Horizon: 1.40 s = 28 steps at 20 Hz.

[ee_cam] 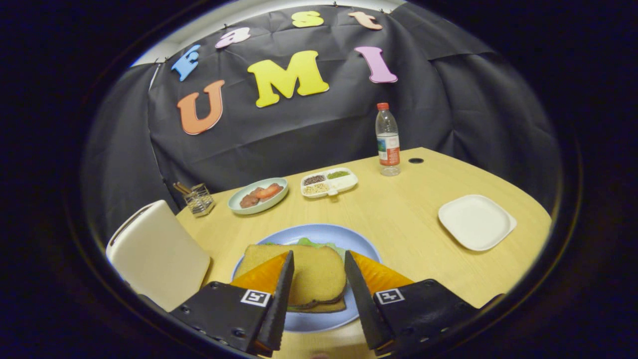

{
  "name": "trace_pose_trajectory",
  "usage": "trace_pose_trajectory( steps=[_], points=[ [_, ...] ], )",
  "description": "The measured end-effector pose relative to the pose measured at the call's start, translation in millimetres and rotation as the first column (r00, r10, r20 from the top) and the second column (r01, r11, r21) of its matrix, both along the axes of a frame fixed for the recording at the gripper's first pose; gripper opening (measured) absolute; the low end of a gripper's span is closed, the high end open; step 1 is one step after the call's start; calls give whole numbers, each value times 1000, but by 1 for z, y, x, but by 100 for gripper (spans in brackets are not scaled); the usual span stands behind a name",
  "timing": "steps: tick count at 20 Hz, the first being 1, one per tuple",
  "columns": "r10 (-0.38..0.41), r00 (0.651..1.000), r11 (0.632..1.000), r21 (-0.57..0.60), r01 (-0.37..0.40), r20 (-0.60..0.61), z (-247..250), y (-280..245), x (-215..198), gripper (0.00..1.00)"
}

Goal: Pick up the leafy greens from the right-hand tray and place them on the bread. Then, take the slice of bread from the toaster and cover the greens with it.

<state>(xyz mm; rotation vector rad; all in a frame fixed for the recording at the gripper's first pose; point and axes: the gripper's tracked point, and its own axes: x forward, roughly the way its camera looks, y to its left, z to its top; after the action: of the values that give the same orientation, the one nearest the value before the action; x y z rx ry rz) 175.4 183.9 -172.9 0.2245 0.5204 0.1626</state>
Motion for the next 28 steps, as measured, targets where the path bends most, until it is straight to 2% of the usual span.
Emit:
trace_pose_trajectory(
  steps=[1,2,4,6,11,15,20,21,24,28],
  points=[
    [-8,1000,1000,-13,9,13,3,-3,-1,65],
    [-15,999,999,-29,16,39,12,-8,-5,75],
    [-15,994,997,-70,23,111,35,-12,-14,82],
    [-13,980,995,-94,33,199,67,-15,-32,96],
    [-40,914,983,-150,109,403,143,-31,-92,96],
    [-44,878,980,-149,129,477,163,-26,-149,96],
    [-14,889,986,-143,89,458,147,-14,-195,97],
    [-15,887,987,-133,86,462,148,-13,-201,97],
    [-12,850,979,-166,117,527,157,-20,-212,96],
    [-40,851,986,-120,119,523,155,-22,-218,96]
  ],
)
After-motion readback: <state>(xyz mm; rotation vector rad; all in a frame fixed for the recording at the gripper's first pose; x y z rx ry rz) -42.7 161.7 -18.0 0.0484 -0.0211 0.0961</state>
